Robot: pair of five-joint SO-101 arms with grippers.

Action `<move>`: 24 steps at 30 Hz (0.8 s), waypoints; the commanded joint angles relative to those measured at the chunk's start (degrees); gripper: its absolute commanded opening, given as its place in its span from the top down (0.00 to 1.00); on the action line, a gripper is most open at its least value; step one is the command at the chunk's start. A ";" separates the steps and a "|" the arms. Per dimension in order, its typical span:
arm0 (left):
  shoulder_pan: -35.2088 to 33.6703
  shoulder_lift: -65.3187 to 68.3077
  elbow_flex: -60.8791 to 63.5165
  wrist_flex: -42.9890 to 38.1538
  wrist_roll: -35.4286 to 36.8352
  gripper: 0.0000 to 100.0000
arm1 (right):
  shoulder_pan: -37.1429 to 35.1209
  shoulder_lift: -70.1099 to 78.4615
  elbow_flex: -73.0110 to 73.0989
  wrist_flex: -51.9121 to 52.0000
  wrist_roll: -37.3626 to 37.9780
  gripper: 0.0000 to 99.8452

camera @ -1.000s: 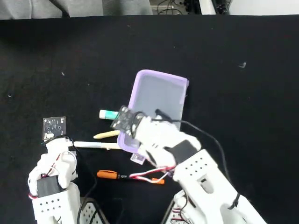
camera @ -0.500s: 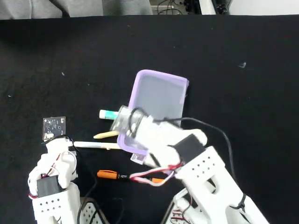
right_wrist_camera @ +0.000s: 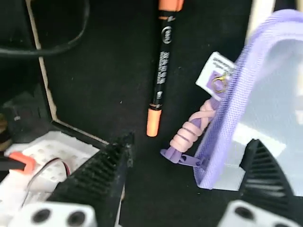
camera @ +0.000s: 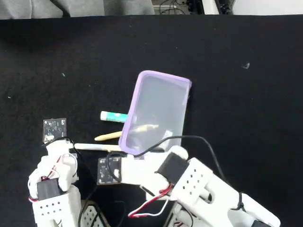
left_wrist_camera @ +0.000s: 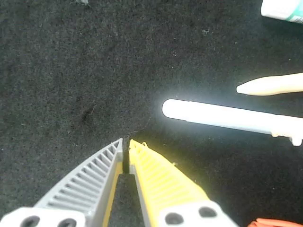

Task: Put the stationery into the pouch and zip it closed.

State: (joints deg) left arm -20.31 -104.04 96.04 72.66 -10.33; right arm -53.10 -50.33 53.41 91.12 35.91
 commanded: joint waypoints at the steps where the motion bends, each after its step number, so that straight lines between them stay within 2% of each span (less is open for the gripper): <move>1: 0.92 -0.35 1.36 0.35 -0.26 0.97 | -0.53 0.57 0.31 -1.32 1.67 0.69; 5: 0.92 -0.35 1.36 0.35 -0.26 0.97 | -0.53 0.57 0.40 -1.32 1.85 0.76; 11: 0.92 -0.35 1.36 0.35 -0.26 0.97 | -0.35 6.73 1.01 -4.04 1.32 0.75; 14: 0.92 -0.35 1.36 0.35 -0.26 0.97 | 3.25 14.99 -0.66 -5.01 1.32 0.75; 19: 0.92 -0.35 1.36 0.35 -0.26 0.97 | 12.13 28.09 -1.01 -13.19 1.85 0.75; 24: 0.92 -0.35 1.36 0.35 -0.26 0.97 | 14.15 35.30 -1.01 -19.08 1.85 0.75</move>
State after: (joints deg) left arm -20.31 -104.04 96.04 72.66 -10.33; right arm -40.70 -18.59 54.20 75.47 37.41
